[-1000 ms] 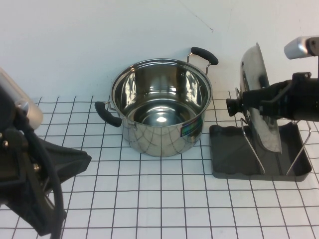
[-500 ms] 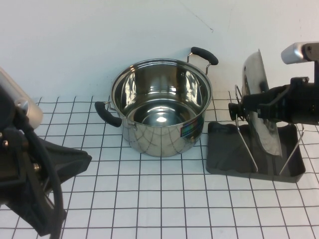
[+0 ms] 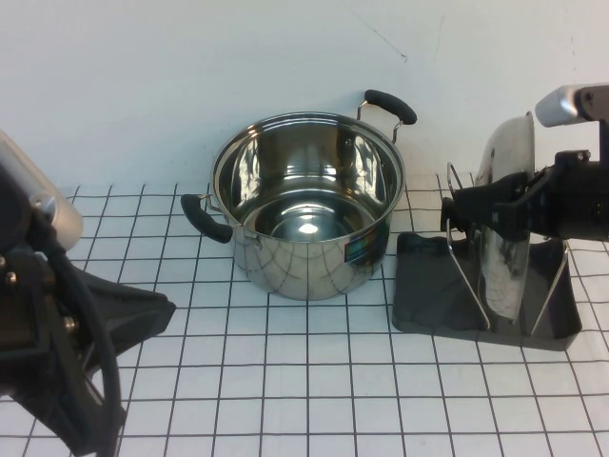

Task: Put pot lid on rack
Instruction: Place the pot lid on the pot rack

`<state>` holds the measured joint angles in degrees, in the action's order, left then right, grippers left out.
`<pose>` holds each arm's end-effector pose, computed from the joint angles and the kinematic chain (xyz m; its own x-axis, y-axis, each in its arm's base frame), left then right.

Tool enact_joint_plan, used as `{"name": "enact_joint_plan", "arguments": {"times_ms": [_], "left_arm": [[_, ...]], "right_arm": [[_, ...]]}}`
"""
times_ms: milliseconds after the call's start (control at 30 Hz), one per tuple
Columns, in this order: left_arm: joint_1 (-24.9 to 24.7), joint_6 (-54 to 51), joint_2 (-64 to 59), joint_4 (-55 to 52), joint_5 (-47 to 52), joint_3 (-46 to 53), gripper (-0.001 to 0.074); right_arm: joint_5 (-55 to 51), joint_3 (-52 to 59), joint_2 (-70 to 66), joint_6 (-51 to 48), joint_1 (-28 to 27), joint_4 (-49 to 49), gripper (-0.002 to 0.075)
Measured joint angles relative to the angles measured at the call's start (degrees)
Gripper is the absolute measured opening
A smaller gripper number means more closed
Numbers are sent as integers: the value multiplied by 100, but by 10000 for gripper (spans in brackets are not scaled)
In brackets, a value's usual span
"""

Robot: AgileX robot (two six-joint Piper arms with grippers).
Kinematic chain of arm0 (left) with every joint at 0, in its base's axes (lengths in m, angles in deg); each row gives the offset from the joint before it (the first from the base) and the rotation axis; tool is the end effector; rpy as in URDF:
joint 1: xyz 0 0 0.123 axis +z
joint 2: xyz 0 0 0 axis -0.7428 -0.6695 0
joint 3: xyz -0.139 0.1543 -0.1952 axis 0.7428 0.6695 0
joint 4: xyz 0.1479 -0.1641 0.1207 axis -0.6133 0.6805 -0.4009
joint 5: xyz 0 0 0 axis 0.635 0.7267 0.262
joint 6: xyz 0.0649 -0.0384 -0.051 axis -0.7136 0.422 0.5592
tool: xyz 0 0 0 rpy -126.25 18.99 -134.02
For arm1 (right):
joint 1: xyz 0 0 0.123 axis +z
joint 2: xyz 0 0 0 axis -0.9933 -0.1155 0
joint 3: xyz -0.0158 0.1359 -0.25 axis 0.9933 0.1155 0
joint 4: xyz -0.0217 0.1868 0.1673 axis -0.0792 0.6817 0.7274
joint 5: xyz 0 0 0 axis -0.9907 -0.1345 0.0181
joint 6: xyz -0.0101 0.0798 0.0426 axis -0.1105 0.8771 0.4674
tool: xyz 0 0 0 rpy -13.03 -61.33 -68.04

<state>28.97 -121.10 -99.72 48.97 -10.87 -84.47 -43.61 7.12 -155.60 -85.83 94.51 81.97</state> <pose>0.1345 -0.0853 0.3702 -0.4001 0.3596 -0.8430 0.7185 0.6940 -0.0450 0.3070 0.0992 0.2589 -0.5509 -0.0624 -0.8323 -0.4942 0.8280 0.2650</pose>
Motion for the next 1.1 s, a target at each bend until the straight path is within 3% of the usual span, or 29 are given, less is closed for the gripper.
{"name": "enact_joint_plan", "arguments": {"times_ms": [367,1100], "left_arm": [[0,0,0,0,331,0,-1],[0,0,0,0,444,0,-1]], "right_arm": [[-301,0,0,812,-137,-650,449],[-3310,0,0,966,-2259,-614,449]]}}
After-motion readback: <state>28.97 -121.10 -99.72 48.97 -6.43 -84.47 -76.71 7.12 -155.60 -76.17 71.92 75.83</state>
